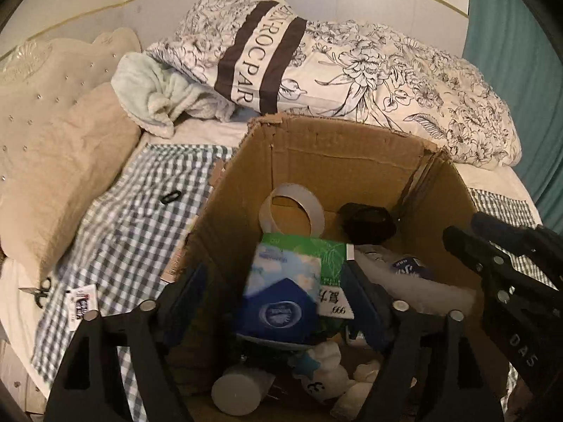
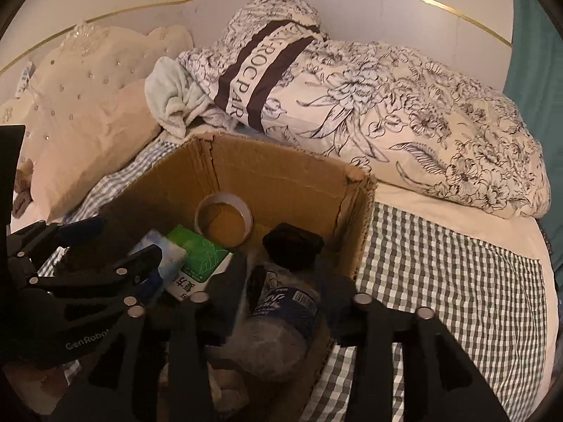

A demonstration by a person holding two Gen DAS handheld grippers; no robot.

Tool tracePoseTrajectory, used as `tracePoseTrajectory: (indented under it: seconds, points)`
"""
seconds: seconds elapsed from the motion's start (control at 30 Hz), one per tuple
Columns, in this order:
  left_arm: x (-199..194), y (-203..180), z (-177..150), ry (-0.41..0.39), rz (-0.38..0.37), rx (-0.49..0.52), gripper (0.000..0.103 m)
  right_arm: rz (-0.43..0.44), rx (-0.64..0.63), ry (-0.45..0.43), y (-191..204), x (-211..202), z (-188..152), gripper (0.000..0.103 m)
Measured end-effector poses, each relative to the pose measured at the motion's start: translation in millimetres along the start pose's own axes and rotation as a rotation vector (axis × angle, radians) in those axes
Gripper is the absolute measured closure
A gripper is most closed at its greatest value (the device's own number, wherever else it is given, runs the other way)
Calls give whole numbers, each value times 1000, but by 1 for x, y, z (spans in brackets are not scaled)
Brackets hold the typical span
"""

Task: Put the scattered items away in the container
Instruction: 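Lower both grippers into the box and open them to release the items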

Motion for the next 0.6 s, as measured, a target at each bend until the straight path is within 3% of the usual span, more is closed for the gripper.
tracePoseTrajectory:
  seconds: [0.27, 0.4, 0.6]
  points:
    - [-36, -4, 5, -54, 6, -5, 22, -13, 26, -52, -11, -36, 2, 60]
    - [-62, -8, 7, -96, 7, -5, 20, -18, 41, -99, -16, -63, 4, 47]
    - [-96, -17, 9, -155, 10, -2, 15, -38, 51, -163, -25, -100, 3, 38]
Point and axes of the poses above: each gripper's, at about its wrist camera, not at the fingertips, and x roughly the way its jaws point, y to its left, z to its top, the point moved 2 cm from there along x, roughly the way its jaws point, and after that the axes turned 8 degrees about y, right-handed, at the moved point
